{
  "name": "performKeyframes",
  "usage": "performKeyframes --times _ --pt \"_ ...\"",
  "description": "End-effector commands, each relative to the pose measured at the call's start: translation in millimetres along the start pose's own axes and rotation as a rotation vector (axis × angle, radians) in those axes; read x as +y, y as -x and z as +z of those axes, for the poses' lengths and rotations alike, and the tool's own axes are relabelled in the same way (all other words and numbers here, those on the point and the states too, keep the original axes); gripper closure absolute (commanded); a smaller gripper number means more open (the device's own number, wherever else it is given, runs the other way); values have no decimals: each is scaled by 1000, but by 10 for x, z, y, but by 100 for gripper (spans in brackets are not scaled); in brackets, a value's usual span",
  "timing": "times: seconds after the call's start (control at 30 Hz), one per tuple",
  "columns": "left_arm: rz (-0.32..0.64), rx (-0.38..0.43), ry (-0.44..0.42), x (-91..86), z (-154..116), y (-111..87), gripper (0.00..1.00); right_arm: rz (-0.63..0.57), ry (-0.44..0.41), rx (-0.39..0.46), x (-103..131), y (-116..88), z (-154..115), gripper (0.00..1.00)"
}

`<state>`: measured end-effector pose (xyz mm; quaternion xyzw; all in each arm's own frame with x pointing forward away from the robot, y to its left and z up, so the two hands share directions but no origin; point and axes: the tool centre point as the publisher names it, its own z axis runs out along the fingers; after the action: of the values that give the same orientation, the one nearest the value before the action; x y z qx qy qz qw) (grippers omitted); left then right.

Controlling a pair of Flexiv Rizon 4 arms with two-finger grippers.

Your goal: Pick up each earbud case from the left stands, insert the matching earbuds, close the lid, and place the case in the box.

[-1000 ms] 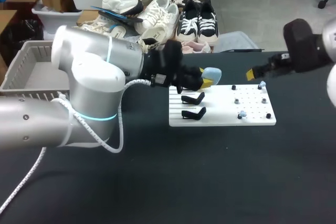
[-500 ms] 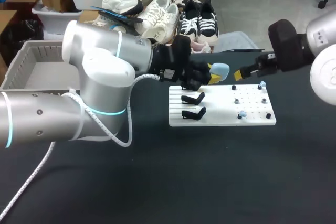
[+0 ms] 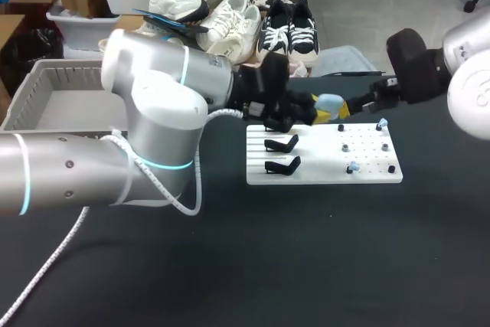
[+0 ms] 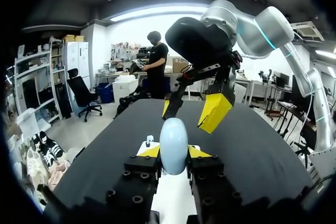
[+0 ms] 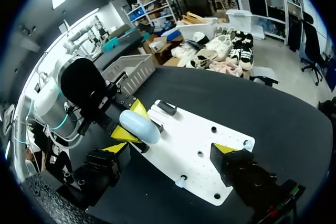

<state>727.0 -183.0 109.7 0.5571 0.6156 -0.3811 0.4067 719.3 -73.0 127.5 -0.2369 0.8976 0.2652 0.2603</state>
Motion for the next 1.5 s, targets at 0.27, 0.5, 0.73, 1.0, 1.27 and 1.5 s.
performKeyframes --times 0.27,0.5,0.73,1.0,1.27,1.5 --pt "6 6 -22 -75 42 26 100 0 18 -5 -51 0 21 0" --pt "10 2 -29 -116 39 40 100 -1 16 -11 -64 12 12 0" --pt "12 5 -40 -166 51 8 100 -5 9 -17 -69 34 -24 0" --pt "11 -10 -49 -221 5 -6 100 -11 -34 -25 -79 62 -171 0" --pt "23 -100 -42 -283 -159 36 100 34 -165 6 -157 6 -441 0" --pt "63 -151 -24 -299 -248 -28 100 38 -268 26 -195 -73 -516 0"
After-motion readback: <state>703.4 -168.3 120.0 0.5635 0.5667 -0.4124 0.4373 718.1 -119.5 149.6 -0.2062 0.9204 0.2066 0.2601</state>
